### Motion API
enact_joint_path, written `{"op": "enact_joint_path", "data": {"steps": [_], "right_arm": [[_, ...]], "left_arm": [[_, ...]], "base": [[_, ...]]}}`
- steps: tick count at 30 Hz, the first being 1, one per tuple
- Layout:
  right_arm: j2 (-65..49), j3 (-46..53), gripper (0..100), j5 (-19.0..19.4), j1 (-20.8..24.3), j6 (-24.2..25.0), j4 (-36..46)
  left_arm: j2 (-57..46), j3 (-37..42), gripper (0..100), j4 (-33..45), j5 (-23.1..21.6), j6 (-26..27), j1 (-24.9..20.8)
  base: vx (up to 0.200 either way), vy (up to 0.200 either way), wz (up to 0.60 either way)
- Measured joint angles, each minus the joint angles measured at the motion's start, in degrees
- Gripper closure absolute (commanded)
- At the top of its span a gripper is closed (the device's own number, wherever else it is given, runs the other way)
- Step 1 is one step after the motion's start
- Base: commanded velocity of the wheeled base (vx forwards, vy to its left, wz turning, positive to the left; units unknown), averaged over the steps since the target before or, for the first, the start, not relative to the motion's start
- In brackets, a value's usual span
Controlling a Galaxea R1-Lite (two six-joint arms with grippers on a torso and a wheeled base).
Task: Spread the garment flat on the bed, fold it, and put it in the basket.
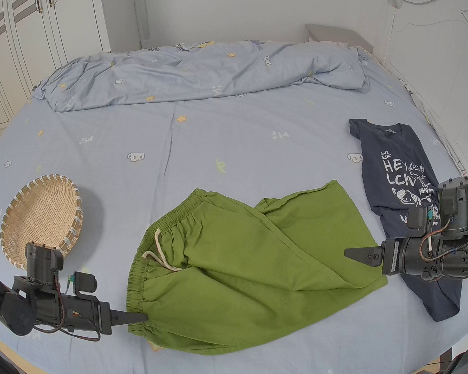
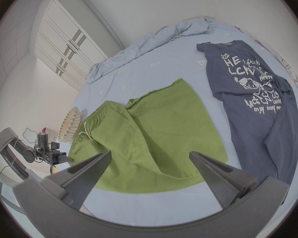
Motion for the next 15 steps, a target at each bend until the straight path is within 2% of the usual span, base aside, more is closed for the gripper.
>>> {"op": "enact_joint_path", "data": {"steps": [6, 10, 15], "right_arm": [[-0.33, -1.0, 0, 3.91, -1.71, 0.04, 8.51], [-0.49, -1.85, 0, 9.24, -5.97, -0.18, 12.92], [0.17, -2.27, 0, 14.58, -11.24, -0.33, 15.1]], "left_arm": [[-4.83, 1.9, 100, 5.8, 0.0, 0.1, 8.68], [-7.64, 2.43, 100, 8.98, 0.0, 0.24, 13.28], [-9.13, 2.69, 100, 10.29, 0.05, 0.32, 16.35]], "base": [[0.0, 0.0, 0.0], [0.0, 0.0, 0.0], [0.0, 0.0, 0.0]]}}
